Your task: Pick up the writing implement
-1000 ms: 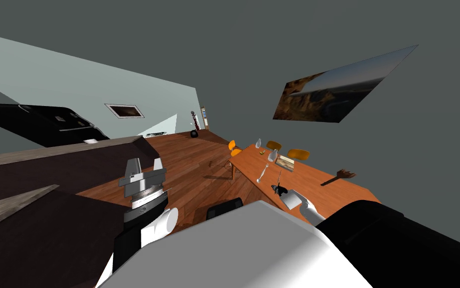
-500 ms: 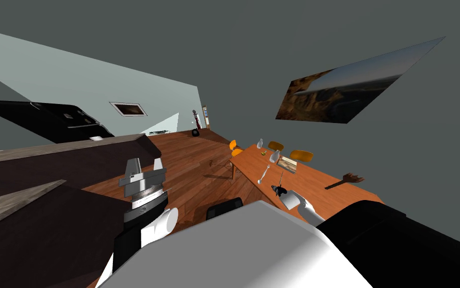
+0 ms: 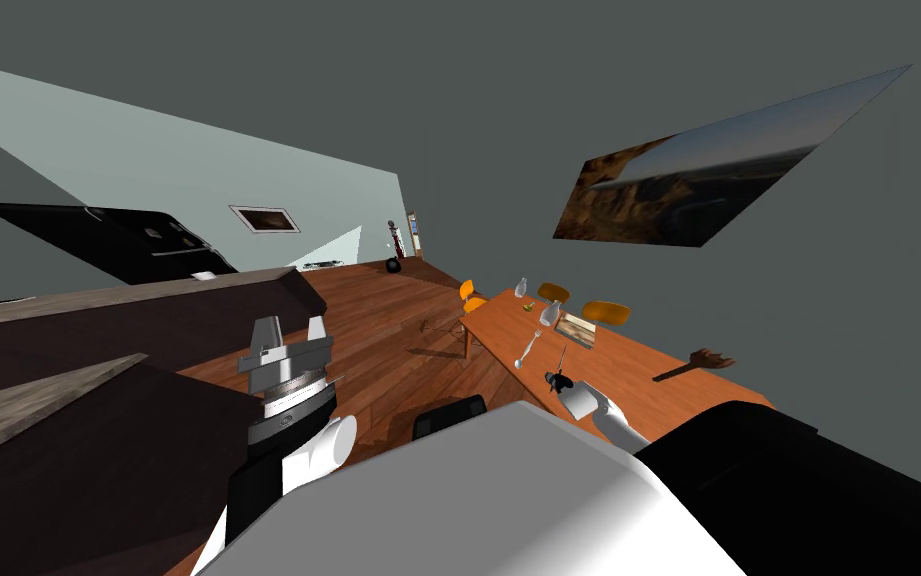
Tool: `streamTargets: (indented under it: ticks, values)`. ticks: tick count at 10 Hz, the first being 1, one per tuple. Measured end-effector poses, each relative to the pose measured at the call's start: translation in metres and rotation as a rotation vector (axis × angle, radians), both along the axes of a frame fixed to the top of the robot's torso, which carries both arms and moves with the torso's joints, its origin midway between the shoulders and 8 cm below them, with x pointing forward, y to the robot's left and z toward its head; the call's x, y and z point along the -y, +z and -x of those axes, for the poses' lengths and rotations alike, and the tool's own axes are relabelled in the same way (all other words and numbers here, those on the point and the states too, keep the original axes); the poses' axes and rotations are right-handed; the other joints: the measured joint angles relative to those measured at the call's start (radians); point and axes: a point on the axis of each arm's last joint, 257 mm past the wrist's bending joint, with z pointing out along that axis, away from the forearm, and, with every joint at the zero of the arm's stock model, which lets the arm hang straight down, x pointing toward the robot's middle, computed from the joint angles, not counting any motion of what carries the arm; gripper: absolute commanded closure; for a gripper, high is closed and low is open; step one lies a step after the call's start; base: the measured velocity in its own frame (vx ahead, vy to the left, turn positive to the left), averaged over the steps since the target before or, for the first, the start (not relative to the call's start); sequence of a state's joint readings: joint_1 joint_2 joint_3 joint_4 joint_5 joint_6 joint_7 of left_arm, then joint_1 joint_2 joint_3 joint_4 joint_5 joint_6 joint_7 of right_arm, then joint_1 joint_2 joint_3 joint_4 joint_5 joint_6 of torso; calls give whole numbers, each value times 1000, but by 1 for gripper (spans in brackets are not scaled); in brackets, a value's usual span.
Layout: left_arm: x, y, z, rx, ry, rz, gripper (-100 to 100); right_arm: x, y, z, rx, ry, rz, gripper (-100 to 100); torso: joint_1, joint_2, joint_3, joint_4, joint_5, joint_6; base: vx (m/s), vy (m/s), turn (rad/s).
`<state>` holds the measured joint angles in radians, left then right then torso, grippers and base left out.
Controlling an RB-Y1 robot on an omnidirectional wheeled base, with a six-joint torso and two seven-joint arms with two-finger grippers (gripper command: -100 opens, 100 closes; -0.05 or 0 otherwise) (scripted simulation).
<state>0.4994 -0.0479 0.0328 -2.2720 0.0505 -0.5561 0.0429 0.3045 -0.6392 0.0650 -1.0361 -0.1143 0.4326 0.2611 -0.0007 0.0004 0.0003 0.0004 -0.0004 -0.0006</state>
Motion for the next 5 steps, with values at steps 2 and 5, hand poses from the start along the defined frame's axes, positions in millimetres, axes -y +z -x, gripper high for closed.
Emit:
streamTargets:
  ticks: [2, 5]
  values:
    - [0, 0, 0, 0, 0, 0, 0, 0, 0, 0, 1, 0, 0, 100, 0, 0, 0, 0, 0, 0, 0, 0, 0]
    - [0, 0, 0, 0, 0, 0, 0, 0, 3, -2, 3, 5, 0, 100, 1, -1, -1, 0, 0, 1, 14, 26, -59]
